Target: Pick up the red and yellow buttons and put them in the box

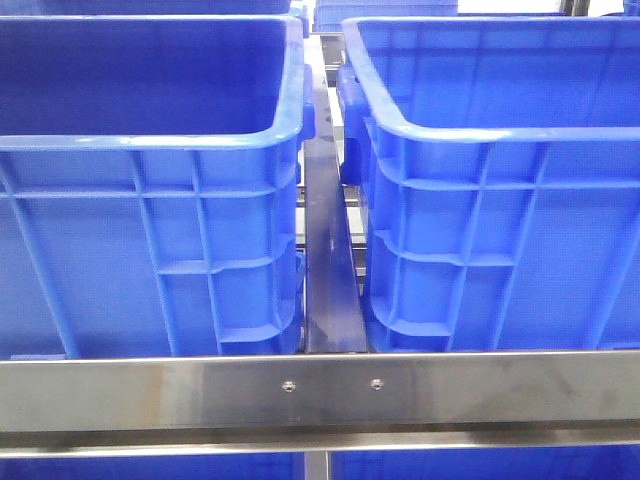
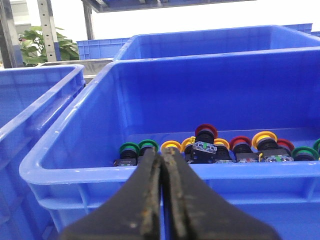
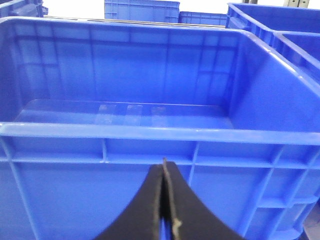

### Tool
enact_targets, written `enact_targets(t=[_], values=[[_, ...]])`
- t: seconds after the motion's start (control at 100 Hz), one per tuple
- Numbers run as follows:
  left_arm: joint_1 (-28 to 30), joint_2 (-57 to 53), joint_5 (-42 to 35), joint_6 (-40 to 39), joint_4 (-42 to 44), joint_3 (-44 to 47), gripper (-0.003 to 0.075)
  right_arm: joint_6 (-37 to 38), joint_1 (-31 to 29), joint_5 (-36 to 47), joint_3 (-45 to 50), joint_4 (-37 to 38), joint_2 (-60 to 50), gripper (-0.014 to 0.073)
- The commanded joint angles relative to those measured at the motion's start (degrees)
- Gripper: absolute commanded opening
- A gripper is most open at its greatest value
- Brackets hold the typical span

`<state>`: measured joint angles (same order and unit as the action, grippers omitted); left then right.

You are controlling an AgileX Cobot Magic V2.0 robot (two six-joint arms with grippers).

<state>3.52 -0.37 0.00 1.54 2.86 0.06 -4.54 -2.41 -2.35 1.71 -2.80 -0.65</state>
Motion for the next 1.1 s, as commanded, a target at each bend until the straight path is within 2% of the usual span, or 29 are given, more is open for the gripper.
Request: enact_targets(t=[0.0,0.4,0.57,0.78,1.09], values=[[-0.29,-1.72,-4.71,-0.12,-0.13,3.02,-0.0020,-0.06,-0.27,4.33,-0.99,0.46,-1.26,-0.0069],[-0.29,-1.72,-2.89,-0.81,-1.20,-1.94,-0.0020,-0.06,-0.27,4.33,-0.99,0.46,-1.26,-0.0069],[-0.29,-0.09,7.87,-0.81,-1.20,-9.93,-0.0020,-0.06,-0.27,4.33,-0.99,0.46,-1.26,-0.0069],[-0.29,8.81,13.84,-0.81,-1.20,-20.39,-0.0020,-0.06,-0.27,4.33,-0.99,0.46,-1.26,-0.0069],[-0.29,28.67,20.46,-0.71,-0.37,-36.96,-0.0020,-0.06,-0.27,4.33,-0.99,0.46,-1.26,-0.0069]])
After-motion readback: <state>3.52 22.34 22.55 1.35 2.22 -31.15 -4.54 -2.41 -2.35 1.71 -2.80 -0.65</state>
